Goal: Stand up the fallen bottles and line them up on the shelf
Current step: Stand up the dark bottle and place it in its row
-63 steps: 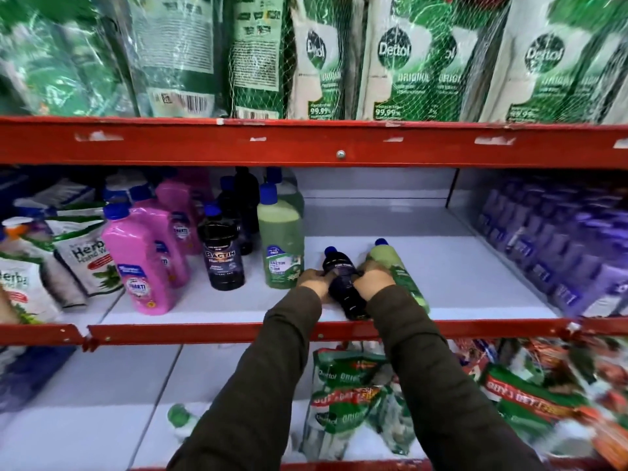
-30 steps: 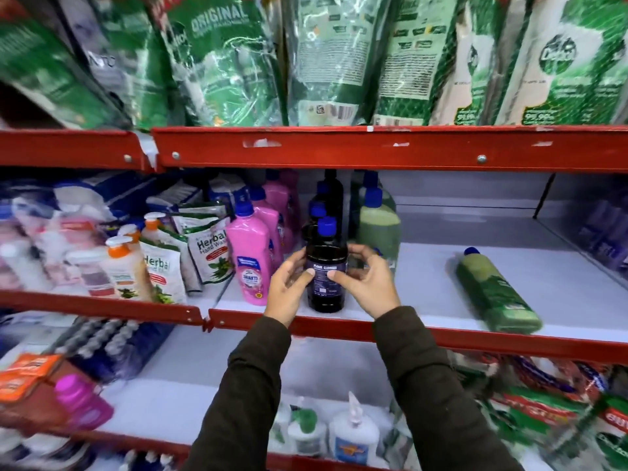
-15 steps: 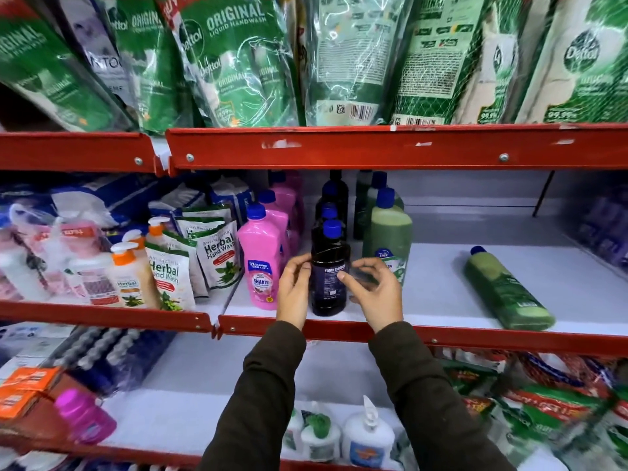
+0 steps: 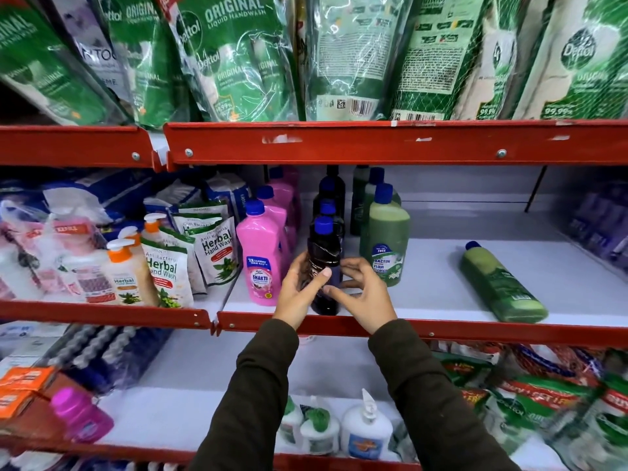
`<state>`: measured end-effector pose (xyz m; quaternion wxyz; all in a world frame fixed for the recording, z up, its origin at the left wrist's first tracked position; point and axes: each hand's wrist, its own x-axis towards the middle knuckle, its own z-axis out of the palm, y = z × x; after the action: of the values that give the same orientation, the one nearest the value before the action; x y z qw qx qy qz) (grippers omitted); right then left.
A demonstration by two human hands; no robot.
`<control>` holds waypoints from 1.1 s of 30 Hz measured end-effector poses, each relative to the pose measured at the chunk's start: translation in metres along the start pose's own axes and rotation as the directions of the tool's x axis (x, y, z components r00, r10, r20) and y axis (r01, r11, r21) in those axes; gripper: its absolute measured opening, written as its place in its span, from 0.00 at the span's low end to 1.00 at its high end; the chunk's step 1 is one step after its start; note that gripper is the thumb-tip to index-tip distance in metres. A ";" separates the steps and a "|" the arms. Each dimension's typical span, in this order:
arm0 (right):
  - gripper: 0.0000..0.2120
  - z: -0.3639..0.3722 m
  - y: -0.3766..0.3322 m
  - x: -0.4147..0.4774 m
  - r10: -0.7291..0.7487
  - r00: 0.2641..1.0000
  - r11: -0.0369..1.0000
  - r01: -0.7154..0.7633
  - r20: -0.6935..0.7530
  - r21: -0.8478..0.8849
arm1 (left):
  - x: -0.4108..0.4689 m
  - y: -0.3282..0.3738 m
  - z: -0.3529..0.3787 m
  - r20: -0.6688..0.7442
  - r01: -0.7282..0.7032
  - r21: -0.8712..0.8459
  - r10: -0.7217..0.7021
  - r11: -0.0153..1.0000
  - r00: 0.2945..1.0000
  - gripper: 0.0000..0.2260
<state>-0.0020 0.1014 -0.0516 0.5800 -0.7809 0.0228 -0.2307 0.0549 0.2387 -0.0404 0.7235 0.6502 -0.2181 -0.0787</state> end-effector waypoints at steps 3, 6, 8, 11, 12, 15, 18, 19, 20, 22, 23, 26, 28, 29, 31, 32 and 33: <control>0.21 0.000 0.004 0.003 -0.009 1.000 1.000 0.010 -0.016 0.018 | -0.004 0.007 0.002 -0.077 0.044 -0.101 -0.052 0.994 0.996 0.14; 0.23 -0.002 0.005 0.006 0.018 0.999 1.000 -0.018 -0.046 0.015 | -0.006 0.013 0.001 -0.110 0.086 -0.177 -0.106 0.980 0.988 0.19; 0.24 -0.001 0.006 0.008 0.025 0.997 1.000 -0.026 -0.074 -0.011 | -0.007 0.013 0.002 -0.102 0.089 -0.162 -0.106 0.983 0.989 0.21; 0.25 0.001 0.007 0.007 0.026 0.995 0.999 -0.030 -0.095 -0.036 | -0.010 0.012 0.004 -0.110 0.075 -0.134 -0.089 0.988 0.990 0.21; 0.25 0.001 0.007 0.007 0.025 0.995 0.999 -0.028 -0.097 -0.034 | -0.011 0.013 0.004 -0.110 0.070 -0.134 -0.085 0.989 0.990 0.21; 0.25 0.003 0.005 0.003 -0.004 0.993 1.000 0.001 -0.118 -0.026 | -0.014 0.010 0.005 -0.126 0.046 -0.105 -0.059 0.993 0.990 0.21; 0.22 -0.004 0.003 -0.006 -0.047 0.969 0.999 0.046 -0.242 -0.010 | -0.019 -0.003 0.013 -0.317 -0.096 0.128 0.132 0.987 0.939 0.17; 0.21 -0.010 0.004 -0.008 -0.061 0.954 0.998 0.058 -0.293 -0.021 | -0.021 -0.007 0.017 -0.393 -0.139 0.220 0.218 0.965 0.893 0.16; 0.20 -0.018 0.005 -0.010 -0.076 0.940 0.997 0.066 -0.333 -0.042 | -0.024 -0.009 0.023 -0.447 -0.169 0.294 0.291 0.941 0.846 0.15; 0.17 -0.040 0.007 -0.015 -0.097 0.917 0.994 0.071 -0.388 -0.079 | -0.026 -0.011 0.042 -0.471 -0.219 0.407 0.409 0.887 0.782 0.16; 0.17 -0.051 0.008 -0.016 -0.101 0.906 0.994 0.072 -0.410 -0.088 | -0.026 -0.012 0.052 -0.451 -0.243 0.460 0.460 0.854 0.765 0.16; 0.15 -0.092 0.014 -0.020 -0.115 0.872 0.988 0.052 -0.476 -0.142 | -0.026 -0.014 0.092 -0.359 -0.272 0.536 0.508 0.799 0.783 0.14; 0.14 -0.119 0.020 -0.022 -0.104 0.856 0.987 0.028 -0.506 -0.156 | -0.024 -0.016 0.120 -0.288 -0.275 0.557 0.493 0.784 0.821 0.13; 0.14 -0.134 0.023 -0.023 -0.101 0.846 0.986 0.015 -0.524 -0.166 | -0.022 -0.018 0.135 -0.244 -0.291 0.568 0.495 0.770 0.834 0.12; 0.13 -0.166 0.027 -0.025 -0.112 0.817 0.978 -0.009 -0.566 -0.206 | -0.018 -0.020 0.165 -0.148 -0.354 0.557 0.510 0.751 0.848 0.11; 0.14 -0.182 0.031 -0.026 -0.111 0.799 0.973 -0.033 -0.591 -0.227 | -0.014 -0.022 0.180 -0.104 -0.374 0.539 0.501 0.755 0.859 0.11; 0.14 -0.196 0.034 -0.025 -0.099 0.781 0.967 -0.070 -0.616 -0.244 | -0.010 -0.024 0.194 -0.068 -0.378 0.515 0.476 0.769 0.877 0.11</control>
<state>-0.0927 -0.0779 -0.0480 0.4332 -0.7282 0.2366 -0.4754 -0.0307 0.0635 -0.0543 0.5526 0.7482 -0.3016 0.2096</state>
